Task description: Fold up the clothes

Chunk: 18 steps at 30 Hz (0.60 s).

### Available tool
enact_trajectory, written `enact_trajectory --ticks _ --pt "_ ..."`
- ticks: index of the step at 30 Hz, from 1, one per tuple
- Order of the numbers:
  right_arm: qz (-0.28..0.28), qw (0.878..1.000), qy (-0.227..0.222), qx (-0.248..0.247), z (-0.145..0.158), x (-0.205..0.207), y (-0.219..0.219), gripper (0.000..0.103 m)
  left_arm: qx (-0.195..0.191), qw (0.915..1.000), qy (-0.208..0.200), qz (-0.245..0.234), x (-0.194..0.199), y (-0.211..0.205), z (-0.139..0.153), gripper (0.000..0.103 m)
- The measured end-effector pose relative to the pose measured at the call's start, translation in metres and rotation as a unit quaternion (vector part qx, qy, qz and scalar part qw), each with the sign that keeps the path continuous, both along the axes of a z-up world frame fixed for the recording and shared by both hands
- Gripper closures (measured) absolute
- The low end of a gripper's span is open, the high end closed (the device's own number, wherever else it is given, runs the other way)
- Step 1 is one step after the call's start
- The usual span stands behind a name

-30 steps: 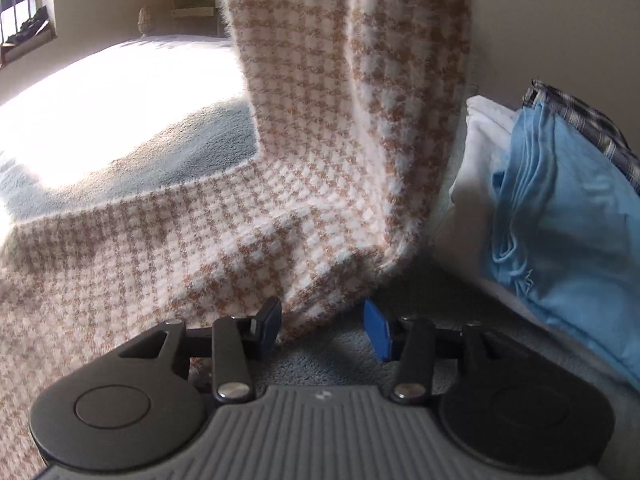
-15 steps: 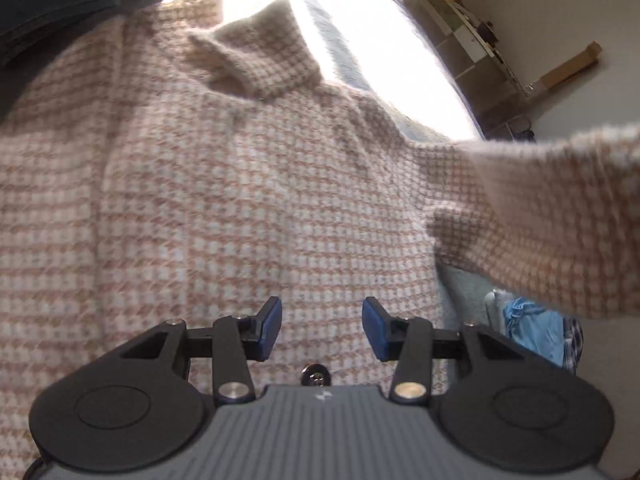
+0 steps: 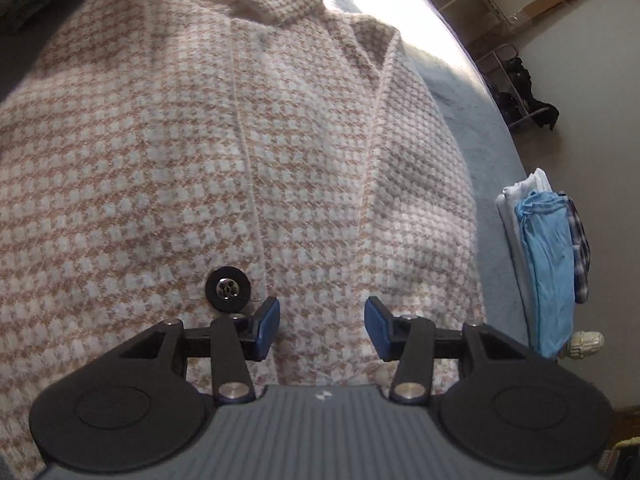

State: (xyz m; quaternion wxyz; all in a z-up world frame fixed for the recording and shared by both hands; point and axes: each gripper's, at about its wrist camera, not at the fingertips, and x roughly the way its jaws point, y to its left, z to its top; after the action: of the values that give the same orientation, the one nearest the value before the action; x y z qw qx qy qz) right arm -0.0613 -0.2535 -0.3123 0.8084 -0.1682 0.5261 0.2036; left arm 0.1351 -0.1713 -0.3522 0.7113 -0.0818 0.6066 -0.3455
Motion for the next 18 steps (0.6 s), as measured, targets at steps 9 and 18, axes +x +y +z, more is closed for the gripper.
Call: enact_trajectory --ticks 9,18 --pt "-0.451 0.849 0.027 0.275 -0.004 -0.02 -0.134 0.059 0.037 0.9976 -0.02 -0.055 -0.034 -0.039 -0.008 0.054" --pt "-0.514 0.743 0.114 0.413 -0.067 -0.015 -0.163 0.061 0.058 0.9949 -0.021 -0.079 -0.057 -0.051 -0.006 0.065"
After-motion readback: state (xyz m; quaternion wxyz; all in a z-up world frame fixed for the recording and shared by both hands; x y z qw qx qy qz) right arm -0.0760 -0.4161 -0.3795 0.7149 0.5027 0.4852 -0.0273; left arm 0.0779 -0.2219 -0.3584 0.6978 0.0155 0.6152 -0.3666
